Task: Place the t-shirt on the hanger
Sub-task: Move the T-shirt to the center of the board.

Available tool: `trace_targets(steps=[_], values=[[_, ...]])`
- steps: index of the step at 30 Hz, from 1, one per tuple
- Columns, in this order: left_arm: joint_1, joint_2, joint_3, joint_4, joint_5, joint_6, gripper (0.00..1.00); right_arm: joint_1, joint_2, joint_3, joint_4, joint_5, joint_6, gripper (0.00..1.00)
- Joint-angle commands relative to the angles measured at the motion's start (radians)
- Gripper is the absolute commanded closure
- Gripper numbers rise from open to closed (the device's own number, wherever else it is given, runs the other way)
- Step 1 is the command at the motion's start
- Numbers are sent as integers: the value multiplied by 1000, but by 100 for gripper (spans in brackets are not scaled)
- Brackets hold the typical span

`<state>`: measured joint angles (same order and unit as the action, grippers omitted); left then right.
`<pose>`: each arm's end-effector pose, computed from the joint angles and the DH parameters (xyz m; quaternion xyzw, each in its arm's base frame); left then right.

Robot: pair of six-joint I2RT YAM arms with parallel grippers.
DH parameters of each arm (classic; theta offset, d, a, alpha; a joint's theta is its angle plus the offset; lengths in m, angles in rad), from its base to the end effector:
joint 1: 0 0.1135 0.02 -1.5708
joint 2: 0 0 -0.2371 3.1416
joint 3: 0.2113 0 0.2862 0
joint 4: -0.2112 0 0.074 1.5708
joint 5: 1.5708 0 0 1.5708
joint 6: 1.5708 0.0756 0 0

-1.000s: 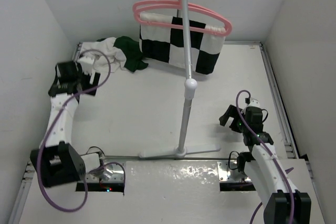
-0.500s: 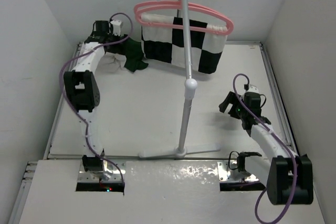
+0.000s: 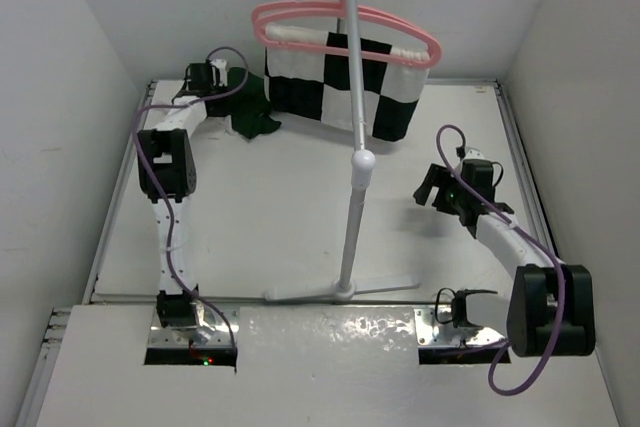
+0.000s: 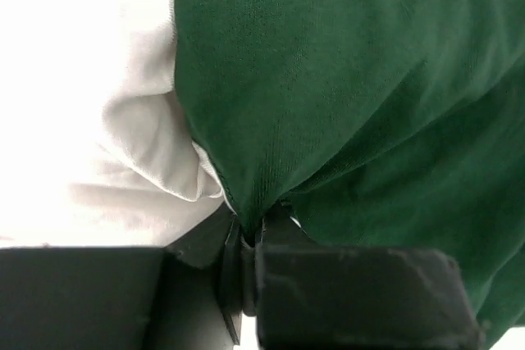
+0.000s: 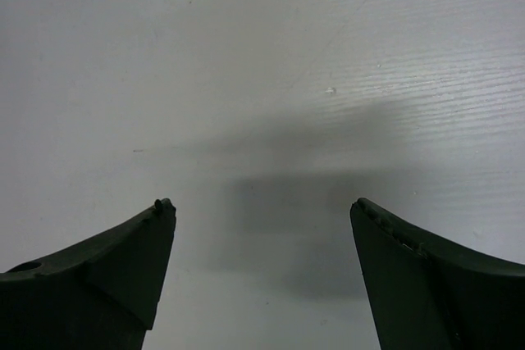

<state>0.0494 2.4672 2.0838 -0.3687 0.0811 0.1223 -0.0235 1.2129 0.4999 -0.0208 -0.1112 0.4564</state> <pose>0.5958 0.0233 0.1105 0.0495 0.9154 -0.0030 0.3995 0.2987 0.0014 0.0981 0.1949 0.8915 0.1367 0.3854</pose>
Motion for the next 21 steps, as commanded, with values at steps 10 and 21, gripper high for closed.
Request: trace_targets(steps=[10, 21], values=[[29, -790, -825, -35, 129, 181, 100, 152, -197, 55, -210, -107, -152, 19], [-301, -1242, -898, -309, 325, 381, 100, 454, -57, 167, -166, -243, -212, 19]])
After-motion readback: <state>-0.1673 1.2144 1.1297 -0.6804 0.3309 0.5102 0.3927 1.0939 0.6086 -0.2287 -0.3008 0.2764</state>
